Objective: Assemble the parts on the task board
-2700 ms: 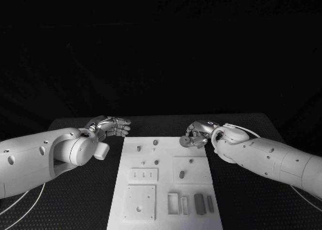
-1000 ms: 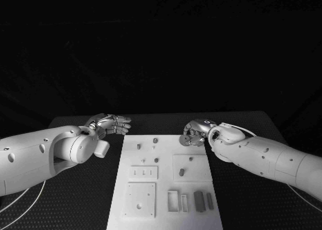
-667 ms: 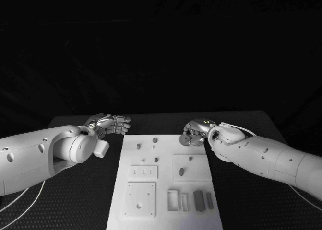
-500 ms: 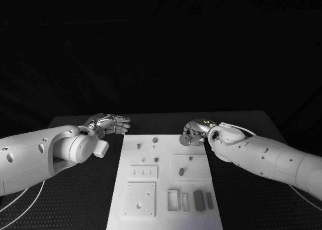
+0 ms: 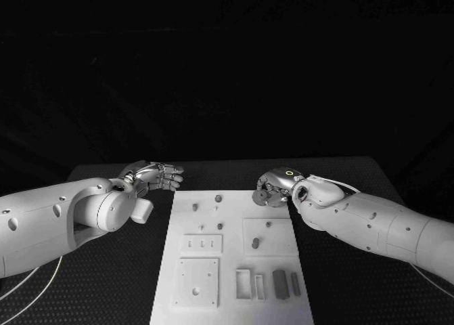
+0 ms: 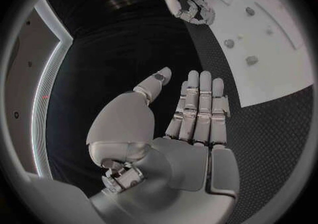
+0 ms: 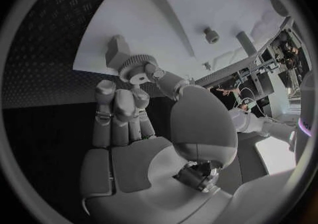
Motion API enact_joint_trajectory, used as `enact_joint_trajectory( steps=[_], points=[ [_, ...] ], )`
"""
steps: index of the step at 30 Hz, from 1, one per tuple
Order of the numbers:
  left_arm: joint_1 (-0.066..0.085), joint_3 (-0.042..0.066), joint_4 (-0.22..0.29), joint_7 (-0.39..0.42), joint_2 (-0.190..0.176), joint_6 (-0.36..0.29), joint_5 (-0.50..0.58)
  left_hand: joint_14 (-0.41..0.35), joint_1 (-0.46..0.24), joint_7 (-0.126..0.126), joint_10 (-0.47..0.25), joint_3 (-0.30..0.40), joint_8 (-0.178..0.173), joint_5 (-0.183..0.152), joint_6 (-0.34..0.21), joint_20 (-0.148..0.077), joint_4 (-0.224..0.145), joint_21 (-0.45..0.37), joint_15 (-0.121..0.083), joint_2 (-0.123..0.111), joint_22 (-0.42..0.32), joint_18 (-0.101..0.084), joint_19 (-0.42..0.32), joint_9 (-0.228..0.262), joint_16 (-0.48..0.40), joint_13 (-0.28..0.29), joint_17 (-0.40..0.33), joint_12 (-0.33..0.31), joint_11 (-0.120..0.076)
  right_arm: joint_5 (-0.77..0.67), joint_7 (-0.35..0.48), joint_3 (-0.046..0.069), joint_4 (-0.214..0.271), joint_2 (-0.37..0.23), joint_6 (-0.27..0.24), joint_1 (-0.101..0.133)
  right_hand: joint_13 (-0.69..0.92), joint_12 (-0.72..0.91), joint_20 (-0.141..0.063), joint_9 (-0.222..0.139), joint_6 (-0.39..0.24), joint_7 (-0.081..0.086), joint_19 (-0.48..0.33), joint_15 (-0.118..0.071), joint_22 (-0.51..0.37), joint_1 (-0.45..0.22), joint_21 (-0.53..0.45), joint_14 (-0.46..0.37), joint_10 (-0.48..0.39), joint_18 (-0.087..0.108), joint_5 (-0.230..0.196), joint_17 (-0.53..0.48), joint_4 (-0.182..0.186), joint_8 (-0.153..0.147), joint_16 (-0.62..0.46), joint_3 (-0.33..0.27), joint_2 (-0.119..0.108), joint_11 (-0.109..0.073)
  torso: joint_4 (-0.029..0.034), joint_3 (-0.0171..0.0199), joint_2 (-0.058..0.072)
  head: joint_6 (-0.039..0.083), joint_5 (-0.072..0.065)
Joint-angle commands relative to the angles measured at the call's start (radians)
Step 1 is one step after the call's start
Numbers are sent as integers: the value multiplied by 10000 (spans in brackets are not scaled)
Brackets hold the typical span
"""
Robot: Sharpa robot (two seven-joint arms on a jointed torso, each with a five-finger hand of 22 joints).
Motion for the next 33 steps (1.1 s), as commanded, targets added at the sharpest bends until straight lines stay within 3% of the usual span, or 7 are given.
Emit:
enact_joint_trajectory(
  steps=[1,6,13,21,33],
  points=[
    [9,10,30,31,-3,65,-71,-77,-62,23,-47,36,-67,-35,-33,-3,-3,63,16,34,160,87,-66,15,50,15,-11,-46,30,-758,-268,-69,18,-41,-525,-113,-47,43,32,141,852,125,-39,-107,11,-73,78,61,38,465,235,45,111,209,11,76,-55,-145,-3,-8,1,24,6],
    [10,12,48,35,-14,58,-71,-77,-65,23,-47,36,-68,-36,-32,-3,-1,64,16,37,159,87,-66,16,52,17,-13,-46,30,-971,-456,-67,165,-83,-818,-110,-96,76,19,150,959,84,-26,-141,11,-172,116,103,87,465,499,64,173,240,21,87,-137,-185,9,-17,-4,45,0],
    [12,15,61,41,-34,31,-72,-77,-68,23,-46,37,-69,-36,-31,-3,1,67,17,38,159,88,-67,19,54,20,-15,-47,29,-1127,-568,-64,389,-122,-878,-96,-125,91,10,155,1019,66,-11,-154,9,-214,137,124,125,465,509,68,234,258,22,102,-185,-202,6,-17,-4,70,17],
    [15,25,95,41,-55,15,-73,-79,-70,22,-45,38,-70,-36,-30,-3,0,69,17,37,159,88,-68,22,56,24,-17,-48,29,-1541,-1011,-59,999,-185,-1142,43,-163,98,-4,152,1052,53,4,-170,0,-271,154,132,159,465,443,50,338,257,2,114,-263,-216,-3,-11,-3,112,57],
    [17,28,104,55,-57,-30,-73,-80,-77,22,-47,38,-74,-37,-32,-2,3,72,17,35,158,88,-70,24,58,28,-21,-50,29,-2570,-1686,-60,1835,45,-1344,89,-275,110,-48,139,1128,31,32,-187,-46,-192,182,159,232,465,61,18,694,241,-43,345,-579,-236,17,-19,-7,134,114]
  ],
)
